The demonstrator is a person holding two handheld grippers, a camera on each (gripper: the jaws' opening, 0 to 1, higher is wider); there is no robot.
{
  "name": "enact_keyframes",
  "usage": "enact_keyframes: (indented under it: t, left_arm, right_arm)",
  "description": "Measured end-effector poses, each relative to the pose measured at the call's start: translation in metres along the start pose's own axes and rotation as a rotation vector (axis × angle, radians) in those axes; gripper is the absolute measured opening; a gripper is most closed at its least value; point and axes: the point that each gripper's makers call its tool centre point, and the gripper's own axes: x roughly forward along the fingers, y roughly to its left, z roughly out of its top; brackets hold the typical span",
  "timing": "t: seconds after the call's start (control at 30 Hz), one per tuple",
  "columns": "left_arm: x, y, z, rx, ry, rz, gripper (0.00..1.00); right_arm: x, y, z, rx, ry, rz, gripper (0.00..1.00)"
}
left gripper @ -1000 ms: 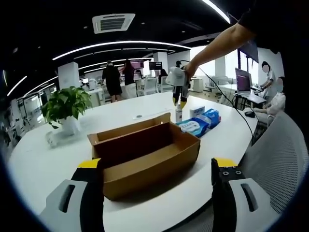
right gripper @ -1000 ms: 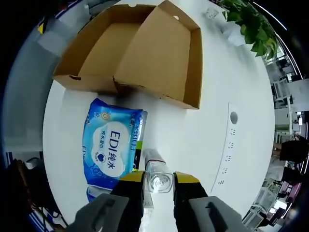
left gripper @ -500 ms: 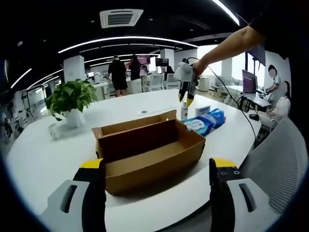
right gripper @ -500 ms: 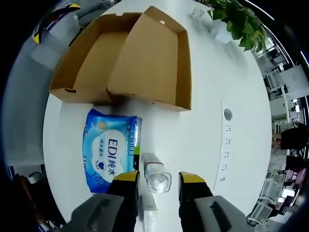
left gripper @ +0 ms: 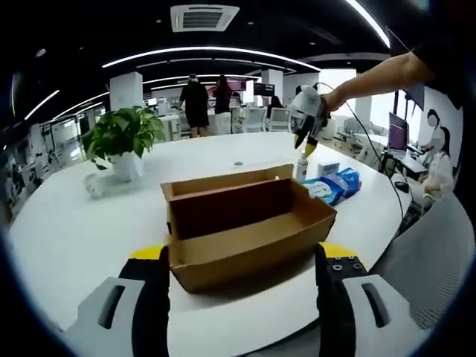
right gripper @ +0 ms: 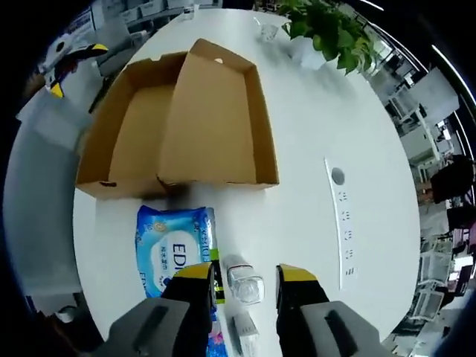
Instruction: Operate the shoe box by opening the lid, removing the specified soft item, and placing it in the target area until the item is outside and the box remains undamaged.
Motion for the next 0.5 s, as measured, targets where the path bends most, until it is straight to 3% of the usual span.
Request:
enact_keyframes:
  t: [0.5]
  left_arm:
    - [0.026, 0.052, -0.008, -0.099, 0.063, 0.095, 0.60]
  right_arm:
    - [0.004, -0.004, 0.022, 0.262, -0.098, -0.031, 0.28]
